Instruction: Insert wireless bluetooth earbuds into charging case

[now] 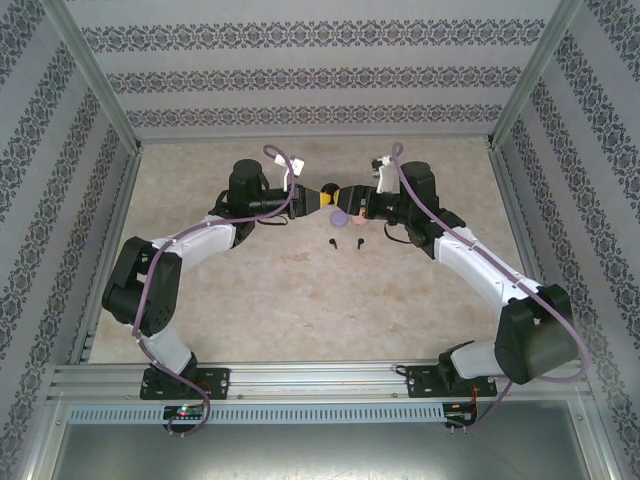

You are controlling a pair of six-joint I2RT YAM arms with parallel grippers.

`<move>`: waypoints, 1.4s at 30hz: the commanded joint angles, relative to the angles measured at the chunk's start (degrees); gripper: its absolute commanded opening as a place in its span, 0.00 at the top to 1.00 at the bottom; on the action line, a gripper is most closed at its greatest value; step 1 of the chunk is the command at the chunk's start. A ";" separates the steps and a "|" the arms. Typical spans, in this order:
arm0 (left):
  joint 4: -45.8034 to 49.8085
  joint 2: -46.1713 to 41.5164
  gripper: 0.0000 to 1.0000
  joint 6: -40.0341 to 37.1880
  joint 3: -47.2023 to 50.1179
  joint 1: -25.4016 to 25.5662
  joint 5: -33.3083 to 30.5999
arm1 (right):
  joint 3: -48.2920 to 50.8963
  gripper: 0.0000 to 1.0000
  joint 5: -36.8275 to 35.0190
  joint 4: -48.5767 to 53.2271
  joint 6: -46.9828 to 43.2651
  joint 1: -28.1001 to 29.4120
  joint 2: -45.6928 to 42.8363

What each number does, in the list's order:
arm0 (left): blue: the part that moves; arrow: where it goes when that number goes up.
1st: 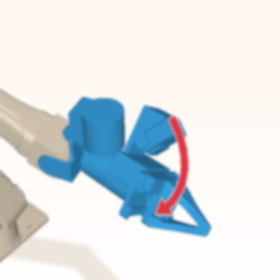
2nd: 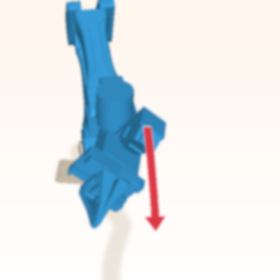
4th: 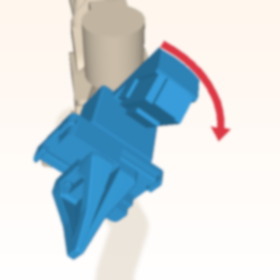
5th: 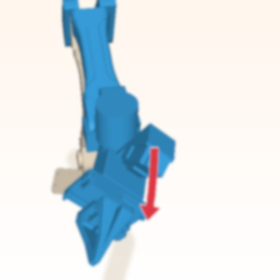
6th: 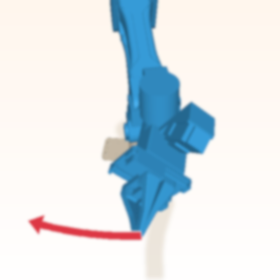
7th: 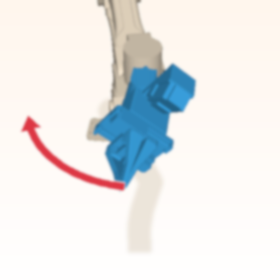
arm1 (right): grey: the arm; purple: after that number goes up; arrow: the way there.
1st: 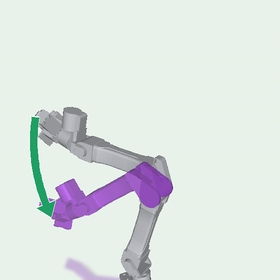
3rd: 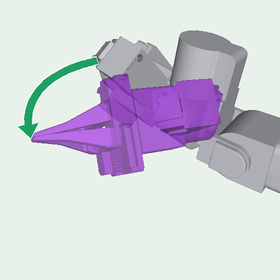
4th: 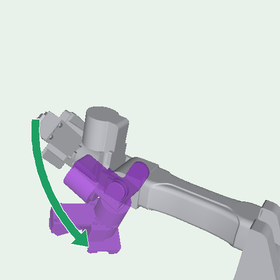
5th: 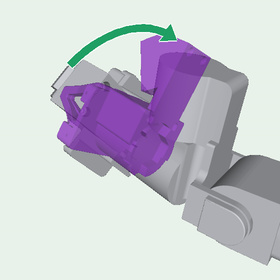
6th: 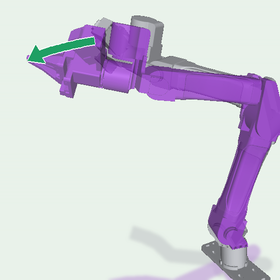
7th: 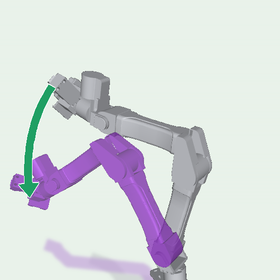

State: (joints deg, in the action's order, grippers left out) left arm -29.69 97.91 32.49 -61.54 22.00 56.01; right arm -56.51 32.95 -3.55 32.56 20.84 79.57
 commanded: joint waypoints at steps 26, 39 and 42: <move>-0.36 -4.07 1.00 -0.59 -1.83 -0.05 3.91 | 4.76 0.50 5.87 -7.65 4.78 -5.34 -1.46; 1.57 -3.52 1.00 -1.33 -3.26 0.70 3.24 | -3.83 0.50 5.25 -6.89 3.86 0.28 2.47; 1.57 -3.67 1.00 -1.33 -3.63 0.92 3.27 | -3.31 0.52 4.33 -7.34 3.92 -0.32 4.75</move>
State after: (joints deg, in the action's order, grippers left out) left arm -27.03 94.04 32.32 -63.13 22.13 57.74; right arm -59.40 37.87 -10.31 37.17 20.84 82.02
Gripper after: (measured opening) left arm 0.169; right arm 0.486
